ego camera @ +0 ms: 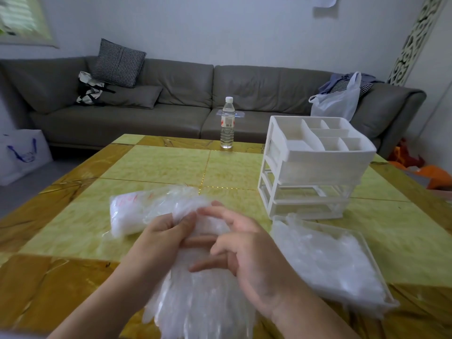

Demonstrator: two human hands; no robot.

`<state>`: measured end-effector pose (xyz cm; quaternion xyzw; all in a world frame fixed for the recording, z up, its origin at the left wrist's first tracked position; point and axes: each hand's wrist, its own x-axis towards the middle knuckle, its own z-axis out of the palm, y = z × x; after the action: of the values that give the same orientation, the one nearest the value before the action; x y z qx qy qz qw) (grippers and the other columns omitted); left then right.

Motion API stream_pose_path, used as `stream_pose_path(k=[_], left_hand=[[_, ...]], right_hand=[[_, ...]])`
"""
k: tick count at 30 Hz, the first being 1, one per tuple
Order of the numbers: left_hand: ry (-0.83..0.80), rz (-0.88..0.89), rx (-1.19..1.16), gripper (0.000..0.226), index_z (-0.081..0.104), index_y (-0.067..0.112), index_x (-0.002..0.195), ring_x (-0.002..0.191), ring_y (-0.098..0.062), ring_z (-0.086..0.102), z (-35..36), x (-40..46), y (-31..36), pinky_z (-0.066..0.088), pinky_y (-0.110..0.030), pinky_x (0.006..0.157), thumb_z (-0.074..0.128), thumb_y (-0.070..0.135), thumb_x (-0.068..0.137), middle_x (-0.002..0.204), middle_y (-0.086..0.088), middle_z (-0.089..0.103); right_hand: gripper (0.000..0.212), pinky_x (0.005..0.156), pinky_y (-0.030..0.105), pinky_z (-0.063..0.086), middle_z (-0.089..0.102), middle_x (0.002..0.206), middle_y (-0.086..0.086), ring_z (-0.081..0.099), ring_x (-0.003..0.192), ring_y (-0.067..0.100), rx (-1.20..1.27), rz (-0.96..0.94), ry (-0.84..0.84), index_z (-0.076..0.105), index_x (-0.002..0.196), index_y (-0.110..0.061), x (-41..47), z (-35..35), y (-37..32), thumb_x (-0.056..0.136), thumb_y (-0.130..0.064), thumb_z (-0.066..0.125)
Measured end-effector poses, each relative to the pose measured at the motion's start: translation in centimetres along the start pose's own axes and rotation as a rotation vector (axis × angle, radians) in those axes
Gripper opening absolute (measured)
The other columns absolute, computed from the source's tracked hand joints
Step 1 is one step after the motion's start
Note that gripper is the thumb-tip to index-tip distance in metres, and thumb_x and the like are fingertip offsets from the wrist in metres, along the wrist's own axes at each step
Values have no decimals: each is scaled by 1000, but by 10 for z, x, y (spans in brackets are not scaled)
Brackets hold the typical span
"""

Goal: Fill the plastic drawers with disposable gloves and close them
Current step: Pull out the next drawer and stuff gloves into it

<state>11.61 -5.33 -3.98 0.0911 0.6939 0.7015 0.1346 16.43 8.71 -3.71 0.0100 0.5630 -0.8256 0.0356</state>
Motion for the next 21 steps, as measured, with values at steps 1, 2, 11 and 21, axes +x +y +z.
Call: stream_pose_path(k=[1, 2, 11, 21], left_hand=[[25, 13, -1, 29, 74, 15, 78, 62, -16, 69, -1, 1, 0, 53, -31, 64, 62, 36, 94, 66, 0, 73], [47, 22, -4, 33, 77, 15, 75, 63, -20, 69, -6, 6, -6, 53, -35, 65, 62, 38, 94, 69, -4, 74], [35, -74, -171, 26, 80, 5, 81, 65, -34, 72, -17, 4, 0, 59, -39, 62, 68, 25, 92, 83, -26, 73], [-16, -114, -129, 34, 77, -1, 84, 73, -33, 70, -18, 0, 0, 54, -42, 69, 71, 32, 89, 84, -20, 71]], right_hand=[[57, 68, 41, 64, 49, 152, -3, 79, 99, 32, 1, -37, 49, 69, 126, -7, 0, -3, -3, 76, 13, 50], [51, 71, 42, 65, 59, 142, -2, 80, 94, 29, -68, -86, 118, 69, 122, -10, -1, -6, -6, 82, 15, 50], [59, 104, 26, 42, 55, 124, -27, 53, 125, -2, -705, 18, 227, 50, 128, -41, 4, -45, -20, 82, -60, 82], [43, 75, 25, 48, 62, 81, -3, 67, 84, 16, -328, 93, 150, 55, 76, -16, 13, -61, -14, 81, -40, 91]])
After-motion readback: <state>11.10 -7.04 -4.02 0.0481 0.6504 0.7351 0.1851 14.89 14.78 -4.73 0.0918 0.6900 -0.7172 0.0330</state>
